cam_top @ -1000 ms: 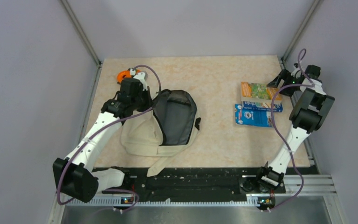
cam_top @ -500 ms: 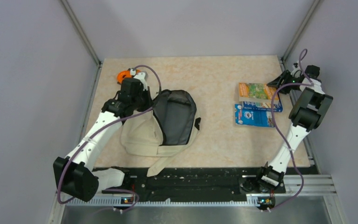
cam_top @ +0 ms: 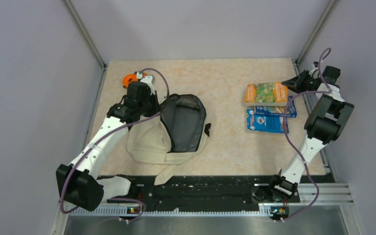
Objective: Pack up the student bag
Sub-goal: Pick up the book from the center of the board.
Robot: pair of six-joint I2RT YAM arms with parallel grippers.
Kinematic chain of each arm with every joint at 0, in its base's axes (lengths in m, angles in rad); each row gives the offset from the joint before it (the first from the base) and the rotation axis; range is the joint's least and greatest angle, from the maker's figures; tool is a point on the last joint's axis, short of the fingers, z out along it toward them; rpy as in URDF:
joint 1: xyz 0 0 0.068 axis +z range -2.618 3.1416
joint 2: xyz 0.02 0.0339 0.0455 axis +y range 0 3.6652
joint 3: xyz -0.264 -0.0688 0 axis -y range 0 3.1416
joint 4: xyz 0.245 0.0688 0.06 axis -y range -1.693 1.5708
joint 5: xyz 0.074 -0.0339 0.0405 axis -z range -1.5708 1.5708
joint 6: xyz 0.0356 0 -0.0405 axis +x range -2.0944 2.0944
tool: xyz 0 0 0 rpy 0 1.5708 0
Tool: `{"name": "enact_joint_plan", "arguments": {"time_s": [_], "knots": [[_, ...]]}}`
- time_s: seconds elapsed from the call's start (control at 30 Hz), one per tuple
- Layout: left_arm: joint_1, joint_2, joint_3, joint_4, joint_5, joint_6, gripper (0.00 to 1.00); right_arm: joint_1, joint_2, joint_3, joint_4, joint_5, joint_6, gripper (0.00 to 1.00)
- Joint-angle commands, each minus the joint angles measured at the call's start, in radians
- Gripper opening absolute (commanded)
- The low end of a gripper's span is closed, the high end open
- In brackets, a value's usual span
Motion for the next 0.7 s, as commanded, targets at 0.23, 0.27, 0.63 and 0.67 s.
{"name": "enact_joint_plan", "arguments": {"time_s": [0.23,0.27,0.63,0.67], "knots": [[0.006,-0.038,0.004,0.046,-0.019,0.011,0.0,0.026,-0.48,-0.327,0.356,0.048,0.208,0.0],[0.006,-0.039,0.003,0.046,-0.02,0.011,0.0,0.036,-0.531,-0.359,0.367,0.073,0.217,0.0],[0.006,-0.067,-0.001,0.051,-0.014,0.006,0.0,0.221,-0.997,-0.533,0.357,0.237,0.302,0.0],[0.005,-0.07,-0.001,0.051,-0.014,0.005,0.0,0.264,-1.024,-0.547,0.36,0.251,0.312,0.0]]}}
